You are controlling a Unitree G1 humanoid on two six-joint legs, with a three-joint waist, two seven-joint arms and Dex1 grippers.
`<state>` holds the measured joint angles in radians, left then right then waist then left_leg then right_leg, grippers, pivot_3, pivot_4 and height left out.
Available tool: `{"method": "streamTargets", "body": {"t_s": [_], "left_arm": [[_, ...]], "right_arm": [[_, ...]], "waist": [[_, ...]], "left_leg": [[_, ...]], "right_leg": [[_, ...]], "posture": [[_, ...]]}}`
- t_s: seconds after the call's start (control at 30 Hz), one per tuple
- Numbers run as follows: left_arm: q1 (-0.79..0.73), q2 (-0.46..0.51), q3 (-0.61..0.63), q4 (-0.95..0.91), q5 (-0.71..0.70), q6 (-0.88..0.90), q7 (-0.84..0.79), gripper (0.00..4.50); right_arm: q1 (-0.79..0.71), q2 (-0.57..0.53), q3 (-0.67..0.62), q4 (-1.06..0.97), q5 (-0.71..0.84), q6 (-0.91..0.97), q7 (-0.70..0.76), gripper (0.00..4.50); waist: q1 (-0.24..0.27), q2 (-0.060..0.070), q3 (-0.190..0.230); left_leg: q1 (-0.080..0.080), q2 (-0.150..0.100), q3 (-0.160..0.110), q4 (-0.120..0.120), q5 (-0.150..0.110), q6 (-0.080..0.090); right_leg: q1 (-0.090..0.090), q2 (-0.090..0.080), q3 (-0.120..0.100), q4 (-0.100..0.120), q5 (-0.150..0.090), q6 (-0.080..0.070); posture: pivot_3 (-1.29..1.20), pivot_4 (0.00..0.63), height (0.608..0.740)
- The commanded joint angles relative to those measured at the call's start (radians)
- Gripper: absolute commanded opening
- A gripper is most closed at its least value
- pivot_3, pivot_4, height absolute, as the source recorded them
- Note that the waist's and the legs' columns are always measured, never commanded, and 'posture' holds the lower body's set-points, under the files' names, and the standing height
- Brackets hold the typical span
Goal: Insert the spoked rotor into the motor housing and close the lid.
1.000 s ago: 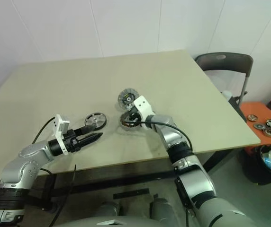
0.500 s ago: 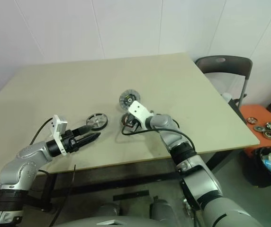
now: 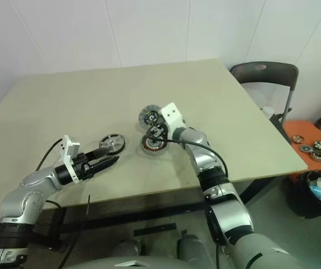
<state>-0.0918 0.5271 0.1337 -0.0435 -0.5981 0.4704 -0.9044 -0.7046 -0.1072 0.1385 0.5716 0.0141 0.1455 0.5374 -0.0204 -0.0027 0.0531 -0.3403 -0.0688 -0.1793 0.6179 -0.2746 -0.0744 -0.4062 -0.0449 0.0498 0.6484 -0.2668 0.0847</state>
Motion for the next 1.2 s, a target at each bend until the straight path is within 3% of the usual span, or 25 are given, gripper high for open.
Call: {"method": "streamTargets", "body": {"t_s": [0.03,0.5,0.77,0.93,1.2], "left_arm": [[-0.018,-0.001,0.017,-0.014,-0.001,-0.018,0.0,3.25],[-0.013,0.004,0.029,-0.022,-0.008,-0.009,0.009,3.25],[-0.008,0.006,0.029,-0.026,-0.012,-0.004,0.008,3.25],[-0.013,0.006,0.031,-0.024,-0.014,-0.004,0.007,3.25],[-0.007,0.005,0.034,-0.032,-0.018,-0.003,0.009,3.25]], "right_arm": [[-0.004,0.0,0.01,-0.012,-0.003,-0.014,0.015,0.02],[0.022,-0.076,0.155,0.096,-0.163,0.132,0.036,0.02],[0.023,-0.018,0.053,0.013,-0.048,0.067,0.018,0.02],[0.02,0.013,0.025,-0.037,0.024,0.04,0.086,0.02],[0.032,-0.033,0.119,0.036,-0.095,0.054,0.071,0.02]], "waist": [[0.0,0.0,0.0],[0.003,-0.002,-0.002],[0.001,-0.003,-0.003],[-0.006,-0.002,-0.003],[0.0,-0.002,-0.003]], "left_leg": [[0.0,0.0,0.0,0.0,0.0,0.0],[0.003,0.0,0.001,0.001,0.0,0.0],[0.011,0.0,0.001,0.002,0.0,0.0],[0.005,0.001,0.001,0.002,0.0,0.0],[0.001,0.001,0.001,0.0,0.0,0.0]], "right_leg": [[0.0,0.0,0.0,0.0,0.0,0.0],[0.004,0.0,0.0,0.0,0.0,0.0],[0.012,0.001,0.0,0.0,-0.003,-0.002],[0.006,0.001,0.001,0.0,0.0,0.0],[0.001,0.001,0.001,0.0,0.0,0.0]], "posture": [[0.0,0.0,0.74],[0.0,0.0,0.74],[0.0,0.0,0.74],[0.0,0.0,0.74],[0.0,0.0,0.74]]}}
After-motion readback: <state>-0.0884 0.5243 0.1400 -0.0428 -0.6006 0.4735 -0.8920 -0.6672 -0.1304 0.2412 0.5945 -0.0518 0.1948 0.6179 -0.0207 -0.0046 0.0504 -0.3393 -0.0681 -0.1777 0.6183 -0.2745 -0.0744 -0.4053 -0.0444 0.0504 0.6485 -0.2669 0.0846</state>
